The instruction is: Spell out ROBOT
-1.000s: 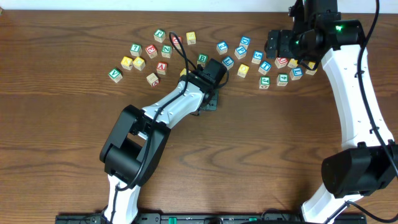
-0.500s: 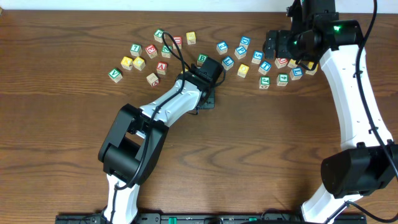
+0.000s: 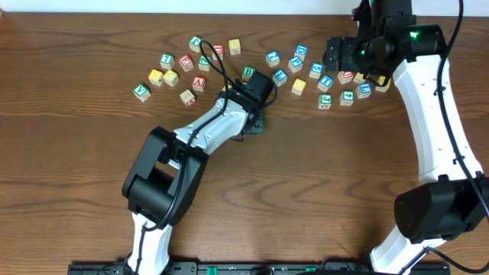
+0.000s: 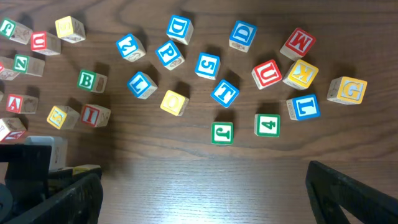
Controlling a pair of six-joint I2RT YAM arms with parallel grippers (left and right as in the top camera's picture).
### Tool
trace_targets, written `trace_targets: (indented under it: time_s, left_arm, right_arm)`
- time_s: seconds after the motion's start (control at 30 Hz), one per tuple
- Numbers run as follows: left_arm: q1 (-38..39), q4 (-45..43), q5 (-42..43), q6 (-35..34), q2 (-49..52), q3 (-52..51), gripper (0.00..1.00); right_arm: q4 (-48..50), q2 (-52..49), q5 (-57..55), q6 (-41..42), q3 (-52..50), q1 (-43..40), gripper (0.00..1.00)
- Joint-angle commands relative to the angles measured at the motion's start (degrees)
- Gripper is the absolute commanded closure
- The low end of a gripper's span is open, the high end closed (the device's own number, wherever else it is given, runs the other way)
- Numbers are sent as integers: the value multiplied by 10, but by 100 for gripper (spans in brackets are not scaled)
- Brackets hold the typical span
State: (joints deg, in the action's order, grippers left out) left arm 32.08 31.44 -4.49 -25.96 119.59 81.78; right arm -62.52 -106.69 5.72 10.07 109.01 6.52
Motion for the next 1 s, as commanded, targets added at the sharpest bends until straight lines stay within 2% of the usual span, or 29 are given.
trace_targets:
  time_s: [0.0, 0.1, 0.5, 0.53, 0.67, 0.97]
  left_arm:
    - [-3, 1, -7, -9, 13, -10, 67]
    - [-3, 1, -8, -9, 13, -9, 62]
    - [-3, 1, -7, -9, 13, -9, 62]
    - [-3, 1, -7, -9, 13, -8, 58]
    - [-3, 4, -7, -6, 10, 1, 55]
    - [-4, 7, -12, 45, -28, 3, 46]
  right_arm:
    - [-1, -1, -2, 6, 10, 3, 1]
    - [-1, -1, -2, 6, 10, 3, 1]
    - [-1, -1, -2, 6, 10, 3, 1]
    - [-1, -1, -2, 6, 10, 4, 1]
    - [-1, -1, -2, 6, 10, 4, 1]
    - [-1, -1, -2, 6, 10, 4, 1]
